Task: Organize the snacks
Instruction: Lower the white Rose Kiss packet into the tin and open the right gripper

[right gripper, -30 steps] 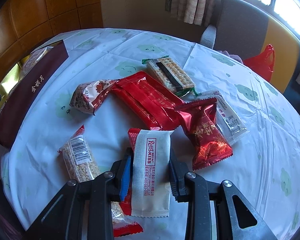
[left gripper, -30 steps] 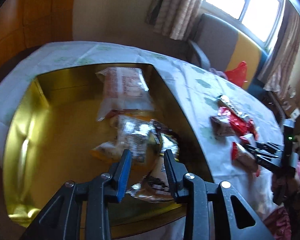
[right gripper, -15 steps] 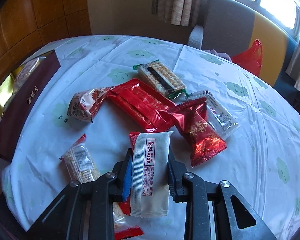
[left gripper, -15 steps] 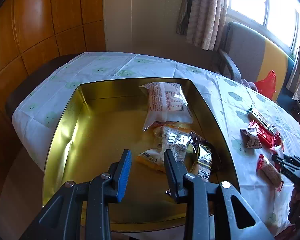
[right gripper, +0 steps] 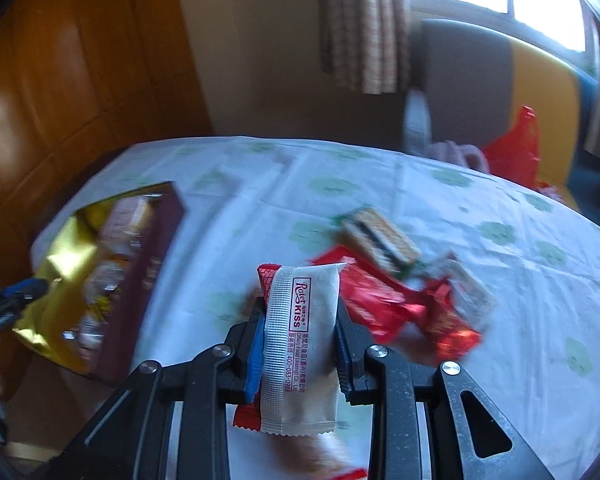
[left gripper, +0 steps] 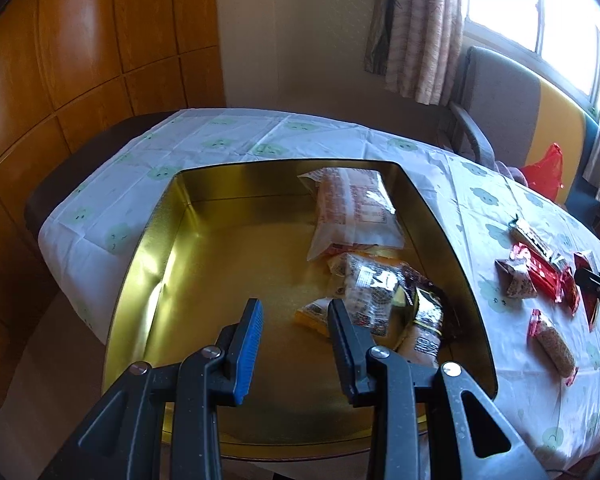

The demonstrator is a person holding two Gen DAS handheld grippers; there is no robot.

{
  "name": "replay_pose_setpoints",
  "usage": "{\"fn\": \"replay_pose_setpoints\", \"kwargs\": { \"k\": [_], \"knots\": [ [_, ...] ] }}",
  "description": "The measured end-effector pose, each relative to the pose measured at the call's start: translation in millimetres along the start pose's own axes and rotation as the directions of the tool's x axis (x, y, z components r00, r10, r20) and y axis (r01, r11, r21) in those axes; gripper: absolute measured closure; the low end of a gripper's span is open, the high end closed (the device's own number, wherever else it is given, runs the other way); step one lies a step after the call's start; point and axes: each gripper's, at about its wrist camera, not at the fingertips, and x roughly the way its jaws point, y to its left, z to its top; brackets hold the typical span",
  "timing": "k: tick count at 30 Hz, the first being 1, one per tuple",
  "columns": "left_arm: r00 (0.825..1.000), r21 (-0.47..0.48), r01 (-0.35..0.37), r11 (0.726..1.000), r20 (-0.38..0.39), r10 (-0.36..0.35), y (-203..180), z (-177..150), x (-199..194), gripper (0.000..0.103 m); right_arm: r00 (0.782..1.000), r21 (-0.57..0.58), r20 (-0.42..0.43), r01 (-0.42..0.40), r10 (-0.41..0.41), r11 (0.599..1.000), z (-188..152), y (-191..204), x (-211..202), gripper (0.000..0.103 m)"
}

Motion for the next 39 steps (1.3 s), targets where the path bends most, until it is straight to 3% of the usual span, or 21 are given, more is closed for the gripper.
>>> {"fn": "replay_pose_setpoints", "kwargs": {
  "k": [5, 10, 16, 19, 21, 26, 32, 39],
  "knots": [
    [0.999, -0.055, -0.048, 0.997, 0.014, 0.049, 21.5, 3.5, 0.4, 0.069, 0.985, -0.074, -0.026, -0.173, 0.171, 0.982, 9.2, 62.4, 7.8, 0.073],
    [0.995, -0.113, -0.092, 0.989, 0.012, 0.094, 47.7, 4.3, 3.3, 0.069, 0.941, -0.114, -0.099, -0.334, 0.324, 0.936, 10.7, 123.5, 24.7, 0.073],
    [0.993, -0.158, -0.113, 0.981, -0.003, 0.114, 68.3, 1.8, 9.2, 0.069, 0.901, -0.166, -0.184, -0.423, 0.394, 0.891, 1.1, 187.2, 47.7, 0.072],
    [0.994, -0.158, -0.109, 0.981, -0.011, 0.109, 69.7, -0.1, 12.0, 0.069, 0.870, -0.168, -0.236, -0.474, 0.432, 0.864, -5.1, 209.0, 61.0, 0.068],
    [0.995, -0.154, -0.102, 0.983, -0.013, 0.101, 68.6, -1.5, 12.4, 0.069, 0.874, -0.196, -0.266, -0.462, 0.406, 0.865, -11.2, 221.0, 72.1, 0.062],
    [0.995, -0.151, -0.097, 0.984, -0.020, 0.095, 66.2, -3.3, 14.3, 0.069, 0.885, -0.227, -0.296, -0.431, 0.359, 0.873, -28.8, 229.3, 83.3, 0.061],
    [0.995, -0.159, -0.100, 0.982, -0.017, 0.098, 66.9, -2.5, 14.0, 0.069, 0.921, -0.270, -0.208, -0.378, 0.330, 0.885, -29.0, 229.3, 61.7, 0.058],
    [0.996, -0.137, -0.094, 0.986, -0.012, 0.093, 58.5, -2.7, 10.0, 0.069, 0.965, -0.291, -0.091, -0.262, 0.246, 0.920, -19.5, 222.5, 41.0, 0.051]
  ]
}}
